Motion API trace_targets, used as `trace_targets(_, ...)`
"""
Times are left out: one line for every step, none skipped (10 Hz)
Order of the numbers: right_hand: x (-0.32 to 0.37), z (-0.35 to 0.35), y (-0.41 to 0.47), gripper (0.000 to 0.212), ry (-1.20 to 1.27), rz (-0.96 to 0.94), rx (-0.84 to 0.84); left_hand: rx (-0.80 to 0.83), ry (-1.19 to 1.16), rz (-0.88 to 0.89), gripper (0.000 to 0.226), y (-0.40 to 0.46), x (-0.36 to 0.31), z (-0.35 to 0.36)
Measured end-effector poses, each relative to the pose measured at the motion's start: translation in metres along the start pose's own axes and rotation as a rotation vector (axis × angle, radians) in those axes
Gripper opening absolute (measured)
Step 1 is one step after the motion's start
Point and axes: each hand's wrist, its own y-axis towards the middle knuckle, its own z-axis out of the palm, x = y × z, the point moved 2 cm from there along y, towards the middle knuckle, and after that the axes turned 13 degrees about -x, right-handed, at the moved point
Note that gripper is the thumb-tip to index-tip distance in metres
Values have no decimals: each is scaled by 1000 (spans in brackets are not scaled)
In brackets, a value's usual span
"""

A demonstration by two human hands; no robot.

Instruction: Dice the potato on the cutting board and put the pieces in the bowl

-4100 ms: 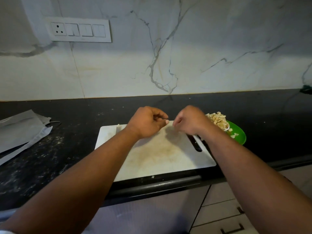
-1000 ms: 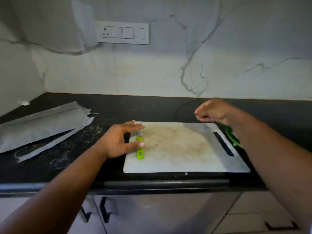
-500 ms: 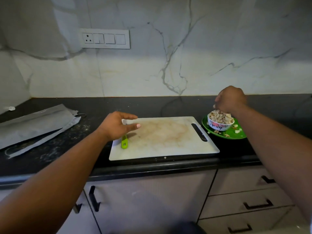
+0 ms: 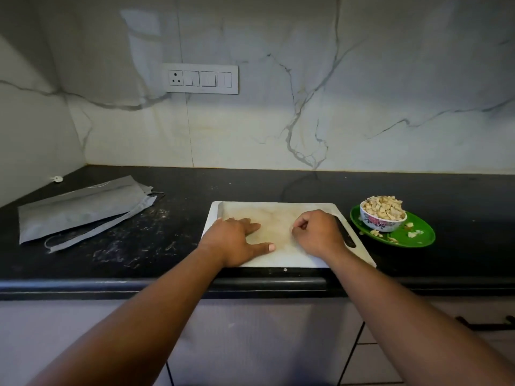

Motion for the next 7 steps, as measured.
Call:
trace_targets(10, 10, 5, 10, 31, 0, 6, -7, 7, -27, 89, 2, 12, -3)
trace_targets(21, 24, 9, 12, 57, 4, 34, 2, -2, -60, 89, 6, 29, -7)
trace_targets(32, 36, 13, 14, 61, -6, 47, -8, -2, -83, 88, 10, 43, -12)
trace_targets(35, 43, 20, 16, 60, -3, 49, -32, -9, -80, 88, 16, 50, -13)
trace_targets(35, 47, 26, 16, 46, -11, 51, -26, -14, -74, 87, 23, 51, -13)
trace_targets(37, 48, 35, 16, 21, 1, 85, 0, 15, -60, 87, 32, 53, -15)
trace_targets(42, 49, 54, 13, -53, -9, 148, -17, 45, -53, 87, 54, 51, -26)
